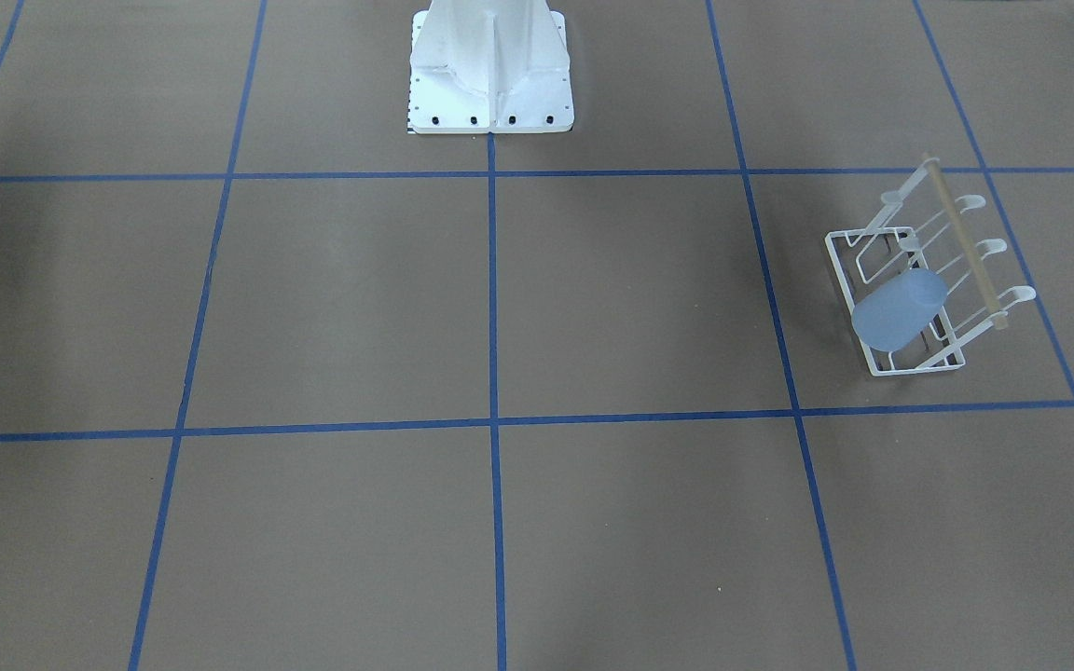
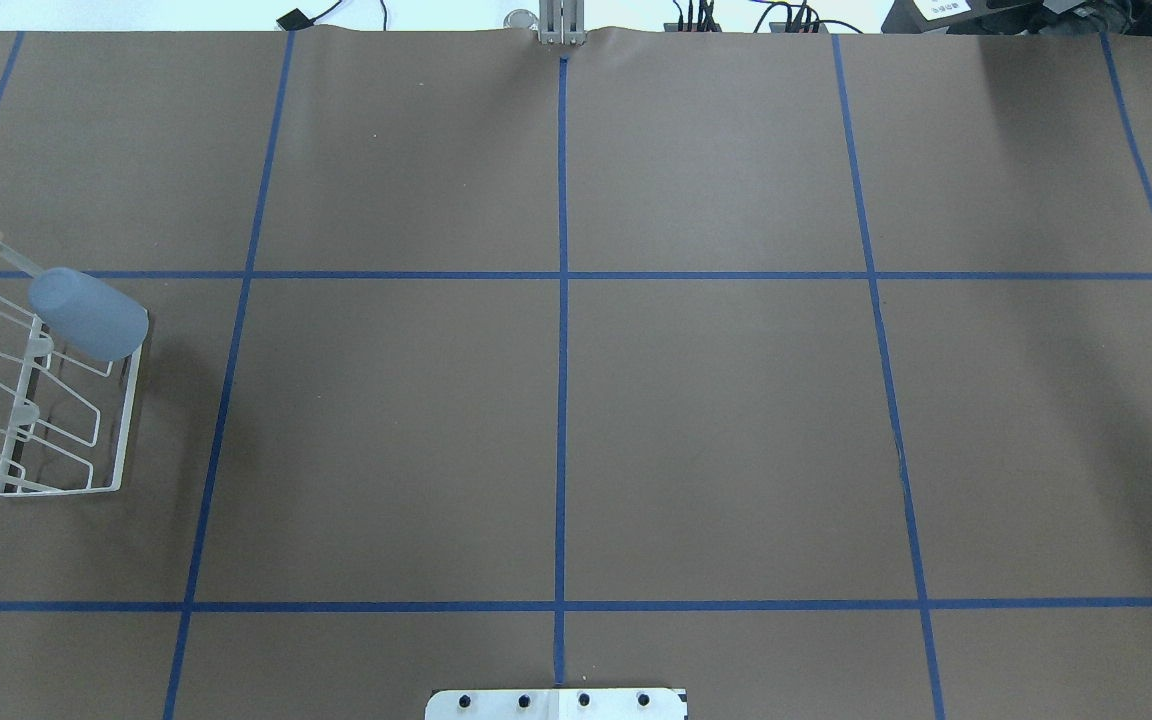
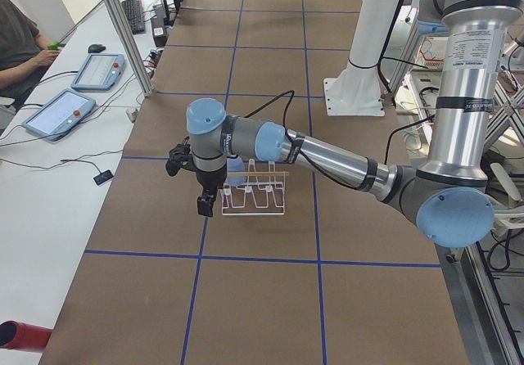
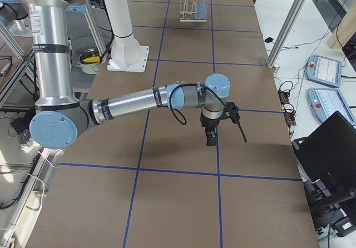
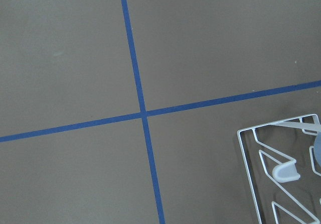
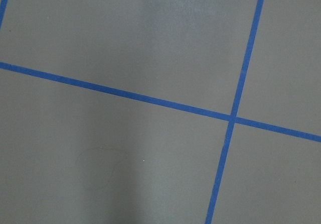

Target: Hang cup on cup holder

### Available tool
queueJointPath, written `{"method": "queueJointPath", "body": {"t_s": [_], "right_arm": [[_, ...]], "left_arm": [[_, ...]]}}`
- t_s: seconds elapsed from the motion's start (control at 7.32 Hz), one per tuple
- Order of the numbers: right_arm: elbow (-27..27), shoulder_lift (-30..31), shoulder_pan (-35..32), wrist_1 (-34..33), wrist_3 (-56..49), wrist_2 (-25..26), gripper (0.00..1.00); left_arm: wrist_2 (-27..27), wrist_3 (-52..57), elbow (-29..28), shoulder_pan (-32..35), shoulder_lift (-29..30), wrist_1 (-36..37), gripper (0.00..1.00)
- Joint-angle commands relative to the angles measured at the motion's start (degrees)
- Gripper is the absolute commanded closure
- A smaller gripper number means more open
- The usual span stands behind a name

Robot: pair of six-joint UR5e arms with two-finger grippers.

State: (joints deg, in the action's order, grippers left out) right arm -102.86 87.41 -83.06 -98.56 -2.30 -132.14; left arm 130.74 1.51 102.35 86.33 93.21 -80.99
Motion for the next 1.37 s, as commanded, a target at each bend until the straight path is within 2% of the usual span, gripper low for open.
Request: {"method": "queueJointPath", "body": {"t_s": [0.0,0.96,1.23], "right_arm": [[-0.1,0.0,0.0,0.0,0.0,0.3,0.00],[-0.7,-0.8,0.6,0.0,1.2,-0.2,0.00],[-1.7,-0.4,0.6,-0.2,1.3,-0.5,0.00]], "left_arm": [[3.4,0.1,-1.8,0.5,-1.4,-0.2,0.02],[4.3,-0.9,-1.1,0.4,-1.1,-1.9,0.02],[6.9,-0.8,-2.9,0.4,-1.0,-2.2,0.02]]}}
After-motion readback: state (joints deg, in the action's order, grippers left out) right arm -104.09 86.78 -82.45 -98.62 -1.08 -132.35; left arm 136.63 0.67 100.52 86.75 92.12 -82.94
